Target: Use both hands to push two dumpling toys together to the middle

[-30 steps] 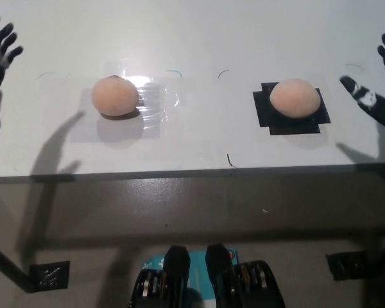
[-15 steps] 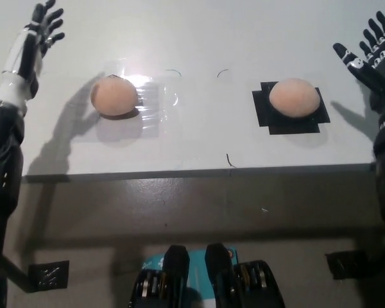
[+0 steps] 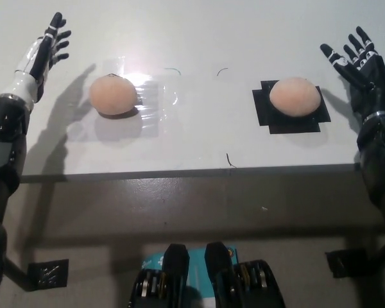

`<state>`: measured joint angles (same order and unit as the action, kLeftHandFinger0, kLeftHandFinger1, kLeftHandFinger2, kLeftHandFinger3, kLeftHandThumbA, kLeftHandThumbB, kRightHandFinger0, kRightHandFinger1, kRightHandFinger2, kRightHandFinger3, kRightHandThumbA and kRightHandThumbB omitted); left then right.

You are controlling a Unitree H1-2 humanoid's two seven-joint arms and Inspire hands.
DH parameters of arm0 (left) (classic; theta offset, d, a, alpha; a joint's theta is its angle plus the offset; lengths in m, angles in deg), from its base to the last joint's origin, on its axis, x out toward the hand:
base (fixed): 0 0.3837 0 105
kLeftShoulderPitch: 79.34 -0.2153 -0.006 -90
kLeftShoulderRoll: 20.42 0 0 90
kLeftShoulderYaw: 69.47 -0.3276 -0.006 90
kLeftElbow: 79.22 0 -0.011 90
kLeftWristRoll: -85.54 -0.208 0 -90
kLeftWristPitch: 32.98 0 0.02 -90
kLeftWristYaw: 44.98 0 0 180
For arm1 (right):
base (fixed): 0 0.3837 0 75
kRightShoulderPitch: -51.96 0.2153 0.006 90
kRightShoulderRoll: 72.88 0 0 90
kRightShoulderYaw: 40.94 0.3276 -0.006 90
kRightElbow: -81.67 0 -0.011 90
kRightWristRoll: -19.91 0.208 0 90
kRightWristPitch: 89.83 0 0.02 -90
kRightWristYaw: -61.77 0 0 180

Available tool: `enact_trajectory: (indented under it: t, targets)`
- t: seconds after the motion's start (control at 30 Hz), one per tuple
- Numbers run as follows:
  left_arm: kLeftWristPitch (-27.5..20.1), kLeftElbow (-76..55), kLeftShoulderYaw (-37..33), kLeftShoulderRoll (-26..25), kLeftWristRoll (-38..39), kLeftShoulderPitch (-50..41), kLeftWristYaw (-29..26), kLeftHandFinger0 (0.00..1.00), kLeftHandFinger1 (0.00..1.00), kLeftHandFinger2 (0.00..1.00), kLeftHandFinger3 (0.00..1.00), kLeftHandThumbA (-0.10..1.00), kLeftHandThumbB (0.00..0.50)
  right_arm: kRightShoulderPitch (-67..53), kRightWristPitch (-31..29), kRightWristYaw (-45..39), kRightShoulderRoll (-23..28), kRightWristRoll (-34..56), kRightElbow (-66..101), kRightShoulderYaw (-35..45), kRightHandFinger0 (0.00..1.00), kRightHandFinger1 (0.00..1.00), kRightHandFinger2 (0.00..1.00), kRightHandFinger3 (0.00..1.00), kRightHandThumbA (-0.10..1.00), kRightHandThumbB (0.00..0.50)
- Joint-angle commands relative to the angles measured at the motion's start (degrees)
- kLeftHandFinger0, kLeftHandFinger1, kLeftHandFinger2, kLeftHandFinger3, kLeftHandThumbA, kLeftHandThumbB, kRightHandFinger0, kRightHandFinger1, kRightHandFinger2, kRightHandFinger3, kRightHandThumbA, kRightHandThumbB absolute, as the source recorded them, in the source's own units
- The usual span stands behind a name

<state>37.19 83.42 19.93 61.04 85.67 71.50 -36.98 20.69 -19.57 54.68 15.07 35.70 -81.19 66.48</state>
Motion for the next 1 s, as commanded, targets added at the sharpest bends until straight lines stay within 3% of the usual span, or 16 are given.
enact_trajectory:
  t: [0.0, 0.1, 0.2, 0.33, 0.37, 0.4, 0.43, 0.47, 0.57, 0.67, 0.73, 0.77, 0.83, 0.9, 0.97]
  targets:
    - [-5.6, 2.0, -0.7, -2.6, -1.6, 4.6, -1.5, 1.00, 1.00, 1.00, 1.00, 1.00, 0.403, 3.9, -3.8, -1.8, 1.3, 2.0, -0.6, 1.2, 1.00, 1.00, 1.00, 1.00, 1.00, 0.171]
    - [-4.5, 2.3, 0.5, -1.7, 0.0, 4.4, 0.2, 1.00, 1.00, 1.00, 1.00, 1.00, 0.407, 3.4, -3.5, -2.7, 1.1, 2.3, -1.7, 1.6, 1.00, 1.00, 1.00, 1.00, 1.00, 0.172]
    - [-5.1, 2.7, -1.3, -1.3, -2.5, 3.7, -2.5, 1.00, 1.00, 1.00, 1.00, 1.00, 0.382, 3.0, -3.9, -2.8, 0.7, 2.2, -2.5, 1.6, 1.00, 1.00, 1.00, 1.00, 1.00, 0.157]
    - [-4.4, 3.7, -1.5, 0.2, -2.4, 2.9, -2.5, 1.00, 1.00, 1.00, 1.00, 1.00, 0.368, 2.1, -4.5, -2.6, -0.1, 1.9, -3.1, 1.1, 1.00, 1.00, 1.00, 1.00, 1.00, 0.194]
    - [-4.9, 3.7, -1.6, 0.5, -2.6, 2.5, -3.0, 1.00, 1.00, 1.00, 1.00, 1.00, 0.337, 2.0, -4.7, -2.6, -0.3, 1.8, -3.4, 0.9, 1.00, 1.00, 1.00, 1.00, 1.00, 0.203]
    - [-5.0, 3.8, -1.6, 0.7, -2.5, 2.4, -3.1, 1.00, 1.00, 1.00, 1.00, 1.00, 0.336, 1.9, -4.8, -2.5, -0.4, 1.6, -3.4, 0.7, 1.00, 1.00, 1.00, 1.00, 1.00, 0.190]
    - [-5.1, 3.9, -1.5, 1.1, -2.3, 2.1, -3.0, 1.00, 1.00, 1.00, 1.00, 1.00, 0.369, 1.7, -5.2, -2.4, -0.6, 1.2, -3.3, 0.3, 1.00, 1.00, 1.00, 1.00, 1.00, 0.179]
    - [-5.1, 3.9, -1.5, 1.7, -2.3, 1.7, -2.9, 1.00, 1.00, 1.00, 1.00, 1.00, 0.436, 1.5, -5.3, -2.3, -0.9, 1.3, -3.4, 0.3, 1.00, 1.00, 1.00, 1.00, 1.00, 0.184]
    - [-4.9, 4.0, -1.0, 2.9, -1.7, 1.3, -2.1, 1.00, 1.00, 1.00, 1.00, 1.00, 0.492, 1.3, -5.3, -2.2, -1.1, 1.3, -3.6, 0.2, 1.00, 1.00, 1.00, 1.00, 1.00, 0.192]
    - [-5.3, 3.9, -0.9, 4.5, -1.6, 0.6, -2.6, 1.00, 1.00, 1.00, 1.00, 1.00, 0.409, 1.1, -5.6, -2.4, -1.4, 1.4, -3.5, 0.2, 1.00, 1.00, 1.00, 1.00, 1.00, 0.192]
    - [-3.4, 4.0, 0.5, 5.6, 0.0, 0.3, -1.4, 1.00, 1.00, 1.00, 1.00, 1.00, 0.417, 1.2, -5.6, -2.7, -1.6, 2.0, -3.6, 0.7, 1.00, 1.00, 1.00, 1.00, 1.00, 0.208]
    - [-2.8, 3.7, 0.7, 6.2, 0.1, -0.1, -1.2, 1.00, 1.00, 1.00, 1.00, 1.00, 0.398, 1.1, -5.6, -2.9, -1.7, 2.1, -3.6, 0.7, 1.00, 1.00, 1.00, 1.00, 1.00, 0.215]
    - [-4.3, 3.5, -0.8, 6.9, -2.1, -1.0, -2.7, 1.00, 1.00, 1.00, 1.00, 1.00, 0.383, 1.0, -5.6, -3.3, -1.9, 2.4, -3.5, 0.9, 1.00, 1.00, 1.00, 1.00, 1.00, 0.222]
    - [-5.2, 3.7, -2.2, 7.6, -4.0, -1.5, -4.8, 1.00, 1.00, 1.00, 1.00, 1.00, 0.407, 1.0, -5.8, -3.1, -1.9, 2.2, -3.6, 0.7, 1.00, 1.00, 1.00, 1.00, 1.00, 0.216]
    - [-5.0, 3.6, -3.2, 8.1, -4.8, -1.7, -6.0, 1.00, 1.00, 1.00, 1.00, 1.00, 0.395, 1.1, -5.8, -3.2, -2.1, 2.3, -3.6, 0.8, 1.00, 1.00, 1.00, 1.00, 1.00, 0.197]
